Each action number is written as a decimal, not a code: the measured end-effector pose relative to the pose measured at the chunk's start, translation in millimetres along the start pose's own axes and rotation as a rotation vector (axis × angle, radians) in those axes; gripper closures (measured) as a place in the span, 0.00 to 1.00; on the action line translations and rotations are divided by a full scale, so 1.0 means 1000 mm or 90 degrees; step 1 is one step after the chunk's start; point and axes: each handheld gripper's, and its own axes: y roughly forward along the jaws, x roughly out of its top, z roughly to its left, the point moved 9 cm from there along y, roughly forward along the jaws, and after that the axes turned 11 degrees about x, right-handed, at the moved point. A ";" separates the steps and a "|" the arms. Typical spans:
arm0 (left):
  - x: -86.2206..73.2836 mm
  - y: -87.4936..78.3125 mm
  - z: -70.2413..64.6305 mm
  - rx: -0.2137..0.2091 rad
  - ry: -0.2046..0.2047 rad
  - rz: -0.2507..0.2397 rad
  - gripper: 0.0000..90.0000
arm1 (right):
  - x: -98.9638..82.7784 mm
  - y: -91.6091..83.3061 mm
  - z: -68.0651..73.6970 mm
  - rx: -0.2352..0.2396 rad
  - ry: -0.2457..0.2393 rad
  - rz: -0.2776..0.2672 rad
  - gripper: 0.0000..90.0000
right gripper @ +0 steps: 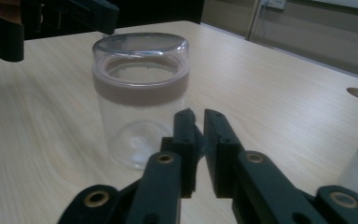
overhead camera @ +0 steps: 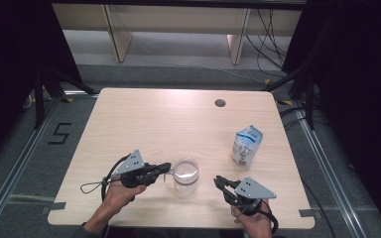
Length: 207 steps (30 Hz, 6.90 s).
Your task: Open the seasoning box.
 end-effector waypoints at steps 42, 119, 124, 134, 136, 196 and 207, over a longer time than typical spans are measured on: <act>-0.001 0.000 -0.002 -0.025 -0.021 -0.013 0.99 | 0.017 0.039 0.007 0.045 -0.033 0.021 1.00; -0.052 -0.026 0.021 0.057 0.035 0.038 0.26 | 0.086 0.068 0.056 0.091 -0.143 -0.015 0.95; -0.052 -0.025 0.021 0.055 0.026 0.032 0.24 | 0.076 0.040 0.032 0.045 -0.107 -0.028 0.79; -0.058 -0.026 0.024 0.077 0.010 0.052 0.20 | 0.048 -0.025 -0.027 -0.120 -0.040 -0.035 0.49; -0.059 -0.027 0.024 0.079 0.013 0.056 0.20 | 0.043 -0.036 -0.037 -0.149 -0.028 -0.041 0.46; -0.060 -0.026 0.017 0.064 0.005 0.055 0.21 | -0.027 0.005 -0.145 -0.222 0.064 -0.024 0.22; -0.062 -0.025 0.015 0.060 -0.004 0.060 0.20 | -0.030 0.012 -0.148 -0.225 0.069 -0.015 0.25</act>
